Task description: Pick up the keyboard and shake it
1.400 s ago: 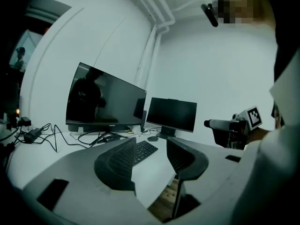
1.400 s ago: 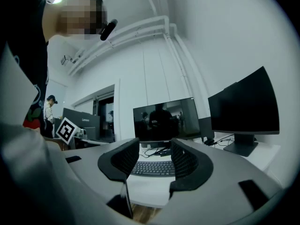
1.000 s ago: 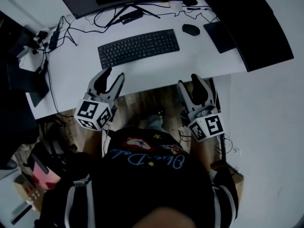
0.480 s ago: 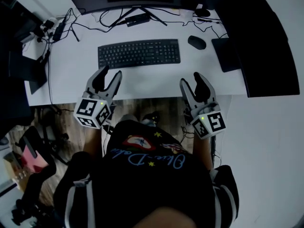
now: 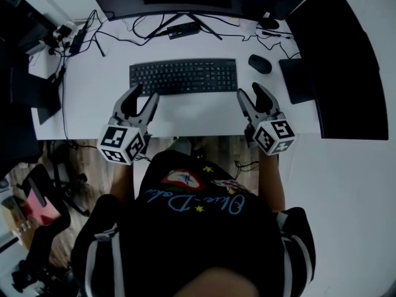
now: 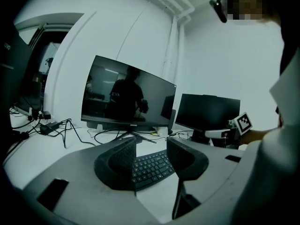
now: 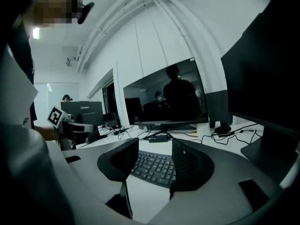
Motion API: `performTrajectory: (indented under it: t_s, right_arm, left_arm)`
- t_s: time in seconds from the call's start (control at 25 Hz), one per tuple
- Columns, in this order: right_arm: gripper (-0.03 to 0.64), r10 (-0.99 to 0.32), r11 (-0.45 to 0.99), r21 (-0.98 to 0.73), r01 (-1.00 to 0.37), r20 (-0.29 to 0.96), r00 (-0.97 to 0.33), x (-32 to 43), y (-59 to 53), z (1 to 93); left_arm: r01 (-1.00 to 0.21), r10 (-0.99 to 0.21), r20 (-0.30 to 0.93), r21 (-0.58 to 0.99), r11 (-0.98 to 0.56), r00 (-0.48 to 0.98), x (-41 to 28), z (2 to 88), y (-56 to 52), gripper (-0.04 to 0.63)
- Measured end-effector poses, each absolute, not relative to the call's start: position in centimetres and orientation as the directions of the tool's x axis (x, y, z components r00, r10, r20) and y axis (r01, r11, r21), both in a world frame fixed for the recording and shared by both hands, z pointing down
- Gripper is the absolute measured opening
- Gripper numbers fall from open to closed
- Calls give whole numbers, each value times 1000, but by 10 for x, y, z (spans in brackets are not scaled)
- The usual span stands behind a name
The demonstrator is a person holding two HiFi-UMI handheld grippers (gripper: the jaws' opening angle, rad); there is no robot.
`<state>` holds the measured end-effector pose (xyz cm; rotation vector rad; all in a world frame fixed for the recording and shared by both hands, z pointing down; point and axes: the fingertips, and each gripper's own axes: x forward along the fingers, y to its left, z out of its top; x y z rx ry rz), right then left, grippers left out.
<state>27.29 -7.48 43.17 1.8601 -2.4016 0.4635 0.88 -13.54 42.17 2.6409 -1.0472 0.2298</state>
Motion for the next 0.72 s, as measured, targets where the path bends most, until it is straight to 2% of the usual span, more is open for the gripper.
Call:
performTrajectory:
  t_s: [0.24,0.56,0.72]
  right_arm:
    - [190,-861,230,-235,-944,402,-310,291,-123,481]
    - [195,-777,188,-318,-929,531,-339,314,-176,537]
    - [218,-727,159,-362,-919,587,-357,320,-188,570]
  left_arm:
    - [-718,-680,231,210,-663,696,-2,415,-169,179]
    - [-785,-733,281,240,-572,620,-36,442,-187,179]
    - [-801,-727,336,259,-540,599,-49,465,-193,179]
